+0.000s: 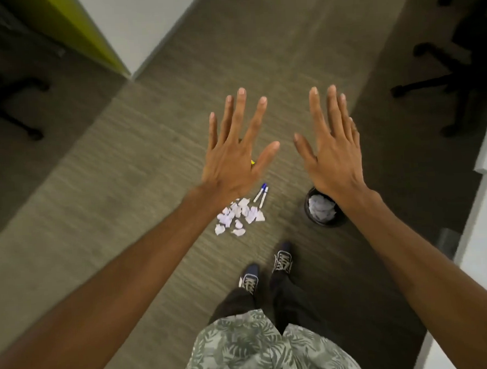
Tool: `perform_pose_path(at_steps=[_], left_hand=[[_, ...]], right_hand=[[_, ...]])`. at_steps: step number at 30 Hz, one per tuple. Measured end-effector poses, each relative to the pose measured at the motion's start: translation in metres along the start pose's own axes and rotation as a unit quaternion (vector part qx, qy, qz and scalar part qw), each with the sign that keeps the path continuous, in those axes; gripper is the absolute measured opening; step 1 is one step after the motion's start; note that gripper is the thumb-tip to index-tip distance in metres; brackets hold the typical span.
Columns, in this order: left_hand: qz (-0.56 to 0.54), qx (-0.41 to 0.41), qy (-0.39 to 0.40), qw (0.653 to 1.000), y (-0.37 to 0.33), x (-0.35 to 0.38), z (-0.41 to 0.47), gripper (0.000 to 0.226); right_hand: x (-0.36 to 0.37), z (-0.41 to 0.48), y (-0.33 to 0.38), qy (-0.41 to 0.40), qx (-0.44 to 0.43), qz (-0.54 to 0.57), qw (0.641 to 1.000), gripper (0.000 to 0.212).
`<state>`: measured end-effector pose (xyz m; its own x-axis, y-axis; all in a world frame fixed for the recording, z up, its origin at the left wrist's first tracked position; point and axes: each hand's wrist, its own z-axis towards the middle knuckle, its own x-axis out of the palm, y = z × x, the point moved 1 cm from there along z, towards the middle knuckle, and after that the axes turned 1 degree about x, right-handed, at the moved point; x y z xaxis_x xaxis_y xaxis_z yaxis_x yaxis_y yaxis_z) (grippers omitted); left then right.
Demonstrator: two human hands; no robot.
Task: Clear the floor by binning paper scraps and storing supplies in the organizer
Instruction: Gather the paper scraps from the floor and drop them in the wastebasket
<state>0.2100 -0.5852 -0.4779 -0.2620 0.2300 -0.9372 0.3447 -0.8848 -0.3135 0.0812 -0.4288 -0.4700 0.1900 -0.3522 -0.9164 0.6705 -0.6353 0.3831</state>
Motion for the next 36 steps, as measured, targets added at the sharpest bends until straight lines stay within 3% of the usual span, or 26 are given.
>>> perform_pose_path(at_steps=[11, 19, 28, 36], left_hand=[[0.003, -0.132, 0.057, 0.990, 0.069, 0.092, -0.030, 0.077], [-0.008, -0.151, 0.121, 0.981, 0.143, 0.184, -0.052, 0.068], [-0.056, -0.158, 0.203, 0.965, 0.246, 0.345, -0.081, 0.073], [-0.038, -0.148, 0.361, 0.920, 0.315, 0.531, -0.145, 0.107]], right_hand=[[0.133, 0.012, -0.024, 0.129, -0.046, 0.032, 0.990, 0.072], [0.263, 0.008, -0.039, 0.193, -0.016, 0.038, 0.980, 0.078], [0.451, -0.014, -0.066, 0.256, 0.079, 0.038, 0.963, 0.091], [0.619, -0.065, -0.147, 0.363, 0.166, -0.012, 0.917, 0.102]])
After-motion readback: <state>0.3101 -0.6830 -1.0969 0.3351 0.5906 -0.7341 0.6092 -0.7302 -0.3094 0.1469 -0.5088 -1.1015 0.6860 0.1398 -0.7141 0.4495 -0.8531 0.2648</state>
